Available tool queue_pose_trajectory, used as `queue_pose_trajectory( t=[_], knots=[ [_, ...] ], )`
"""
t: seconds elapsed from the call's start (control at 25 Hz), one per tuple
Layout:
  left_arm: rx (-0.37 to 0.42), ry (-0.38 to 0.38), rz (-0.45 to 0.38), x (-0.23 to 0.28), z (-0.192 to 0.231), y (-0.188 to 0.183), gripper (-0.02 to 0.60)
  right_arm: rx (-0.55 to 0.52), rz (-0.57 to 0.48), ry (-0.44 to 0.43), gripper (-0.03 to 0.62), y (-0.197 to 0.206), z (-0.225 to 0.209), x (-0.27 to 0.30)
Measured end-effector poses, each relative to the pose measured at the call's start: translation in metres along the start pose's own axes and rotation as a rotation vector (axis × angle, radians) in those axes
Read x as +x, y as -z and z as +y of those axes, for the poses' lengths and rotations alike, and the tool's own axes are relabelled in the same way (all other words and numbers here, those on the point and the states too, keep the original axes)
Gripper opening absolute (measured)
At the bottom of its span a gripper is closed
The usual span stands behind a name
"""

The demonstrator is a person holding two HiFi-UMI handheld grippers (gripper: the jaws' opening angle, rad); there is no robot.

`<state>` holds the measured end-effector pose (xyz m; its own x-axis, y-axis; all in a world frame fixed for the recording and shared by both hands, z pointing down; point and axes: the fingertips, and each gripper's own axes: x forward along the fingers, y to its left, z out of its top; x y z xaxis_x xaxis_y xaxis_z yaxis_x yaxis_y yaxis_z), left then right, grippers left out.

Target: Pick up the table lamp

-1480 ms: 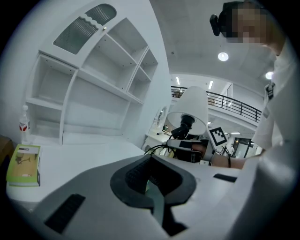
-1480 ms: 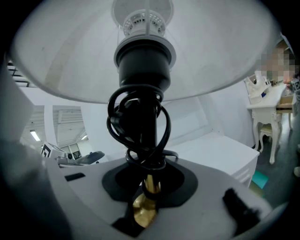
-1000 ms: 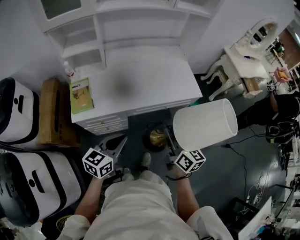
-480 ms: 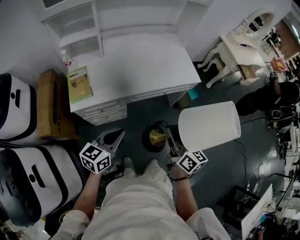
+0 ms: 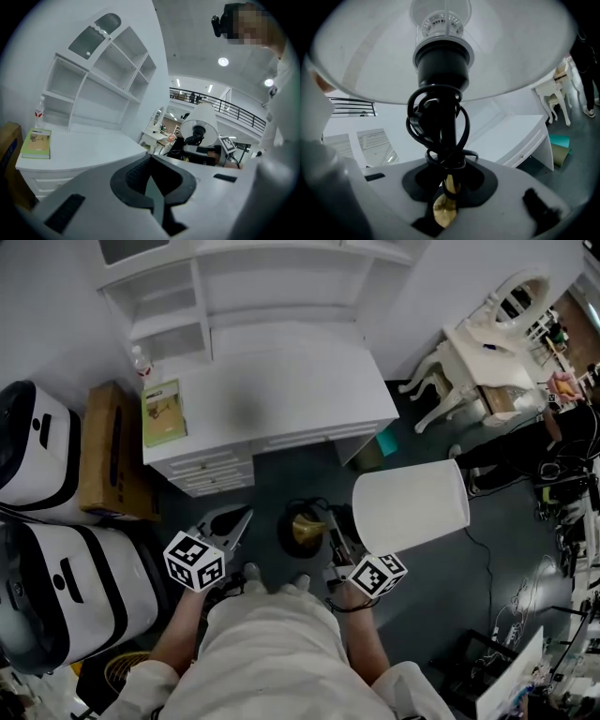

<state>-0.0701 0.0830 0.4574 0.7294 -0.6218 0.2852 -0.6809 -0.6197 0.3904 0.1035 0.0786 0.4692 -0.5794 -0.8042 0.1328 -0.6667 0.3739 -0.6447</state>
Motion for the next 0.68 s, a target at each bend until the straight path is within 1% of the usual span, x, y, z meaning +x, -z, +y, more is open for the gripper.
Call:
queue_pose_trajectory(
  t=[0.28,0.48,0.68],
  knots=[
    [0.014,0.005,-0.004,0.009,-0.026,0.005,0.008,0.034,-0.004,-0.012,0.080,0.001,-0.008,-0.017],
    [0.022,0.013,0.005,0.015,-0.040,0.010,0.008,0.023,0.011,-0.020,0.080,-0.004,-0.005,-0.025],
    [0.021,0.021,0.008,0.014,-0.051,0.017,0.008,0.014,0.003,-0.006,0.080,-0.001,-0.013,-0.037]
  ],
)
